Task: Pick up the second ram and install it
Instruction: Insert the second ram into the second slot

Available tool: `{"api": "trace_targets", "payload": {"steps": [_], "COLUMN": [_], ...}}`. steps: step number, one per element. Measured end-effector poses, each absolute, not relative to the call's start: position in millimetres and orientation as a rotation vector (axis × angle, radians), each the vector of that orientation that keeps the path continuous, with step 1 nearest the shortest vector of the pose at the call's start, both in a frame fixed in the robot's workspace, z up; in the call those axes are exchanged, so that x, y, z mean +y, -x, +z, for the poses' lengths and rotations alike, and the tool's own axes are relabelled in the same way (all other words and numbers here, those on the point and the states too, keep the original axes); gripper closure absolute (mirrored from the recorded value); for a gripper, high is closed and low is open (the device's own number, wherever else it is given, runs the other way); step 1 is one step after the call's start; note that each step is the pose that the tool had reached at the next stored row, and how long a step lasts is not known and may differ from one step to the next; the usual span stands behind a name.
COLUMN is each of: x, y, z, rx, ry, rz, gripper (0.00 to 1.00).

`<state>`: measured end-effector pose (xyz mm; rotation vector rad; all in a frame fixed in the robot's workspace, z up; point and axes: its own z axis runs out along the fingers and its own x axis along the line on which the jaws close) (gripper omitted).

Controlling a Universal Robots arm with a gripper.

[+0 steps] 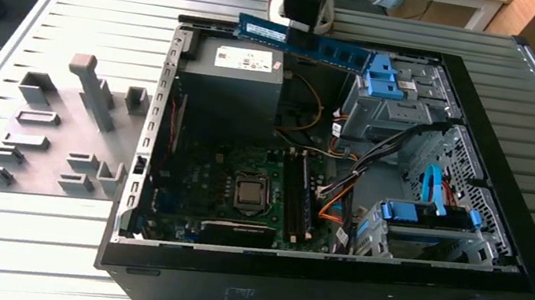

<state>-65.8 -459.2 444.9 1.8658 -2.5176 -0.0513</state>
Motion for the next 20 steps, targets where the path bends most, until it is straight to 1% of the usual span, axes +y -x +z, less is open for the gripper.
{"api": "trace_targets", "payload": {"steps": [20], "x": [-459.2], "y": [65.8], "z": [438.1], "rx": [-2.819], "ry": [-1.382], "rz": [-0.052], "gripper": [0.86]}}
